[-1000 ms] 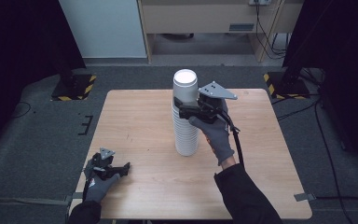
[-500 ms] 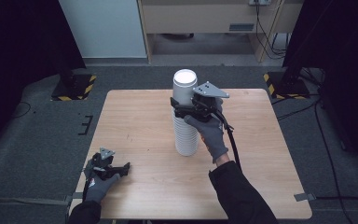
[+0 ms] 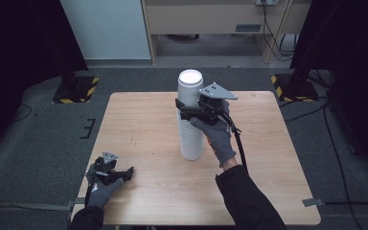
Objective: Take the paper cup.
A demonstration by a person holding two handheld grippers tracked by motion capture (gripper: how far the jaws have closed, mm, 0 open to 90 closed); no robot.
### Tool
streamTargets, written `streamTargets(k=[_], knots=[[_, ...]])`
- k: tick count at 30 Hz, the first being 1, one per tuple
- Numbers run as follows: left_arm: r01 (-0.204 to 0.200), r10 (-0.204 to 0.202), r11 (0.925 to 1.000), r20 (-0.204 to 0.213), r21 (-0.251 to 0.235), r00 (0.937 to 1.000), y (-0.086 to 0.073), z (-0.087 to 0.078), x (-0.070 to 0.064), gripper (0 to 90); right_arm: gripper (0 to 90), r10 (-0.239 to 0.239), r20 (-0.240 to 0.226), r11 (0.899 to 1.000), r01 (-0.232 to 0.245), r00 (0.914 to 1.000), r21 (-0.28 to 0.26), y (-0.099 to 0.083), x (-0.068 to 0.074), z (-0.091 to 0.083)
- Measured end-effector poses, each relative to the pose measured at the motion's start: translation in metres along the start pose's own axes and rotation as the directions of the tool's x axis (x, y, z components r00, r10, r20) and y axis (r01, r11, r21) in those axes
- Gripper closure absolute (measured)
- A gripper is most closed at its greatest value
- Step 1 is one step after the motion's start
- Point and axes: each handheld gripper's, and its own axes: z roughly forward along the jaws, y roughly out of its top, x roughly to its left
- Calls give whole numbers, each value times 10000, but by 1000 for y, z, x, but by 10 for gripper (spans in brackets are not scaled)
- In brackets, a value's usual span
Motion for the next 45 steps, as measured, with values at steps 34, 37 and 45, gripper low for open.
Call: streamTargets(k=[34,37,45], knots=[[0,0,10000,1,0,10000,0,0,0,9,130,-12,-73,9930,4,10000,-1181,42,3,-16],[0,0,10000,1,1,10000,0,0,0,9,130,154,-151,9900,-174,9998,-1401,47,1,-19],[0,0,10000,2,-1,10000,0,0,0,9,131,169,-220,9862,-203,9996,-1645,54,1,-26]])
